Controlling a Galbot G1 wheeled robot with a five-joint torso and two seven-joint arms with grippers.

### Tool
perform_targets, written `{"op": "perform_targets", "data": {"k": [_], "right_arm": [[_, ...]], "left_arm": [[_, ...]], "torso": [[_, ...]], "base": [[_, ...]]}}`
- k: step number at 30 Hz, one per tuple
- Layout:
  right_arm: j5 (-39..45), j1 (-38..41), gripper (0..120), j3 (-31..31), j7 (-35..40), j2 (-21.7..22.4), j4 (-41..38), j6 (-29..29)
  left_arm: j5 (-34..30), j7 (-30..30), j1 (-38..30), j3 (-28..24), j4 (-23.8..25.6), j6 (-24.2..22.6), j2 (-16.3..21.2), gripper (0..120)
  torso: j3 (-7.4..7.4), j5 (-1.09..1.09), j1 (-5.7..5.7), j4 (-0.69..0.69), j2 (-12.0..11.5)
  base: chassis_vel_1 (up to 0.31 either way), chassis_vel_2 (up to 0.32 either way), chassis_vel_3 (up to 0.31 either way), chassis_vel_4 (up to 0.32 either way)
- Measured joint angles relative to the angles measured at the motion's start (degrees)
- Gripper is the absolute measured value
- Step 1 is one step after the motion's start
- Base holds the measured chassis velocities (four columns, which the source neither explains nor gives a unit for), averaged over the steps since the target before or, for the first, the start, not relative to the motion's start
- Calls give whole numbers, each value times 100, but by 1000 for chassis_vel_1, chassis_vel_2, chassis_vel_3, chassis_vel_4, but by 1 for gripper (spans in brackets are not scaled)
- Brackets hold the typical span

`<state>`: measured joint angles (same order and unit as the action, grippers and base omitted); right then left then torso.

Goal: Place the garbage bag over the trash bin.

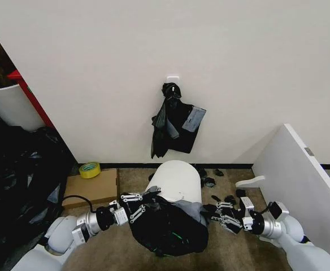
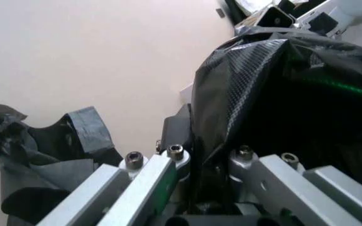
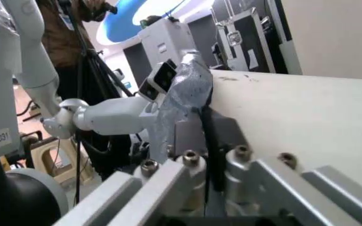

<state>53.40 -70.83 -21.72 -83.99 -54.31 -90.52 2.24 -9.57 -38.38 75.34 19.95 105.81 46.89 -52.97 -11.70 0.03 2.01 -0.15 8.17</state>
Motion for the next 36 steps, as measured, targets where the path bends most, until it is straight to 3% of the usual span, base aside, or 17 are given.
{"op": "perform_targets", "data": {"k": [8,12,17,22,36], "right_arm": [[72,5,0,16,-21,-12,-20,3],[182,12,0,69,392,-13,-62,156],[375,54,0,206,1475,-76,-130,583],[374,60,0,280,1939,-150,-125,817],[-85,261,0,555,3505,-377,4,1794]], "left_arm": [[-11,4,-1,-2,0,10,3,5],[-12,1,10,-25,13,13,5,5],[-17,-105,35,-79,109,18,3,5],[-142,-261,50,-120,212,19,15,5],[-1226,-567,103,-113,222,-248,57,5]], "torso": [[0,0,0,0,0],[0,0,0,0,0],[0,0,0,0,0],[0,0,0,0,0],[0,0,0,1,0]], "base": [[0,0,0,0],[0,0,0,0],[0,0,0,0],[0,0,0,0],[0,0,0,0]]}}
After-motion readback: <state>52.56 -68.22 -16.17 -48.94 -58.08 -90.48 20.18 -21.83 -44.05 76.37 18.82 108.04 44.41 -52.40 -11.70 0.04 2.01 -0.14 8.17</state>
